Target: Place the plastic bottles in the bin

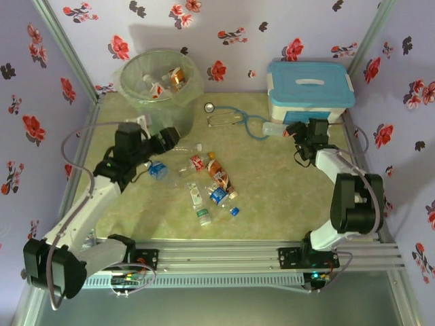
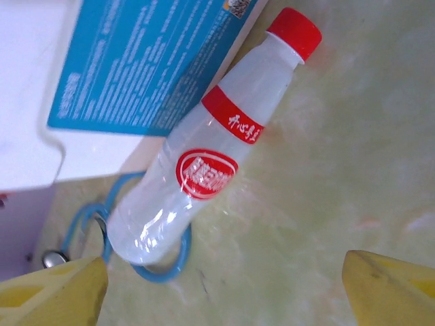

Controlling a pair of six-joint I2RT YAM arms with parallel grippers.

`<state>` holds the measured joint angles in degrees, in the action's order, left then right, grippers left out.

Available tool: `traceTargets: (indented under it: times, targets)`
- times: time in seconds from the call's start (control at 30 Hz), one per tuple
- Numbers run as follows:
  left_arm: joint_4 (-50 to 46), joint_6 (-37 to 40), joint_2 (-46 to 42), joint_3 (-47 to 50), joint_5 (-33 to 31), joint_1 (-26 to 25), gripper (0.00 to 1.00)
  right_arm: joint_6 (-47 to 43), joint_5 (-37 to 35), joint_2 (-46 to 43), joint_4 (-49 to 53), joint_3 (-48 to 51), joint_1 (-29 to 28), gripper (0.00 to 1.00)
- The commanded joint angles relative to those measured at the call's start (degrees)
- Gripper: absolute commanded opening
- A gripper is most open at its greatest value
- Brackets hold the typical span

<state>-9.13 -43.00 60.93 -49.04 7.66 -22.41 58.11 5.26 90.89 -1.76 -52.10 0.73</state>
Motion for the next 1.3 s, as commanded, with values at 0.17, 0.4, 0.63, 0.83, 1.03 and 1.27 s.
traceTargets:
  times: [0.17,0.4,0.63,0.83,1.03,1.27]
  targets:
    - [11.9,-16.5,-6.4,8.3,-7.4,-4.8,0.82,21.0,-0.2,10.8,-13.2,-1.7,-0.4,0.90]
    - [8.9,-15.4,-8.2,5.8,-8.6,-4.8,0.82,20.6,-1.2,15.9,-11.0,-6.3,-0.8,0.90]
    - [10.0,-15.5,-8.7,7.1,-9.5,-4.8,0.82,21.4,-0.8,22.2,-11.1,-10.9,-0.9,0.91]
    - [9.0,-14.9,-8.6,5.6,-9.5,-4.8,0.82,22.2,-1.3,26.3,-12.0,-13.3,-1.3,0.91]
    - [8.8,-15.7,-9.2,5.8,-9.4,-4.8,0.82,22.5,-1.0,27.8,-13.9,-12.6,-1.3,0.81]
    - [8.2,-15.4,-8.6,5.1,-9.5,-4.8,0.82,21.0,-1.2,25.4,-15.5,-9.9,-1.3,0.65]
